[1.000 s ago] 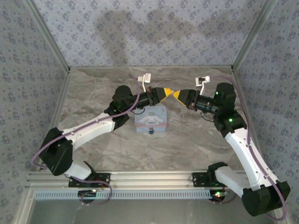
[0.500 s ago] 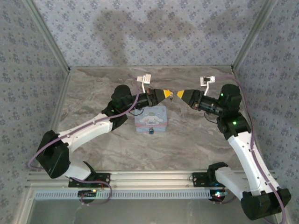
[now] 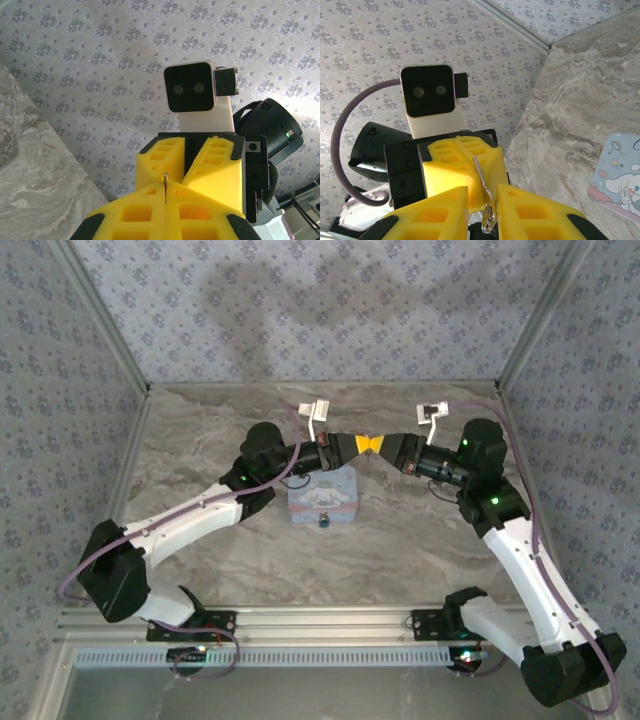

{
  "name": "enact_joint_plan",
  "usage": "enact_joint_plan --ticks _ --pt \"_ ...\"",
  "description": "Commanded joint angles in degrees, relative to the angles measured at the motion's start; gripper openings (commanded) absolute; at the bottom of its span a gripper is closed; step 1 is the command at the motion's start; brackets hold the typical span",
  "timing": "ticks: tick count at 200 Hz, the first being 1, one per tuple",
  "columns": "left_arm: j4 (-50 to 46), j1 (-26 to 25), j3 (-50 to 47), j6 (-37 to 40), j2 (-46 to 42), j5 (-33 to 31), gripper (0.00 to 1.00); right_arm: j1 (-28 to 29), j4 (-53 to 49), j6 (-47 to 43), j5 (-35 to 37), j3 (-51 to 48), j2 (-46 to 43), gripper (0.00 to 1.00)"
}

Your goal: Unlock a padlock with a key

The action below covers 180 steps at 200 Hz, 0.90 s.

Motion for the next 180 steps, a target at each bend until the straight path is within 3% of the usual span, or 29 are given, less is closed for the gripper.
enact_joint_plan --ticks 1,40,67,79,100,180 --pt "2.37 -0.72 1.72 0.78 -1.41 1.44 0.0 0.72 1.46 -0.84 0.17 1.55 -0.05 0.17" --pt "2.76 -0.74 1.15 0.91 -1.97 1.44 0.0 0.73 1.61 -1.42 0.08 1.61 -0.05 0.0" --pt "2.43 -0.61 0.52 0.91 -2.61 0.67 0.0 0.7 0.69 -2.84 0.42 1.79 -0.34 0.0" --pt "2.33 -0.11 -0.34 0.66 -3.41 -0.4 0.19 0.63 0.54 -3.3 0.51 1.77 -0.6 0.0" --pt "2.79 1.51 -2.49 -0.27 -5.3 -2.11 0.41 0.43 0.13 -4.07 0.34 1.74 -1.09 0.0" --pt "2.51 2.62 -2.58 -0.22 -6.5 -1.43 0.52 0.54 1.56 -4.11 -0.53 0.95 -1.37 0.0"
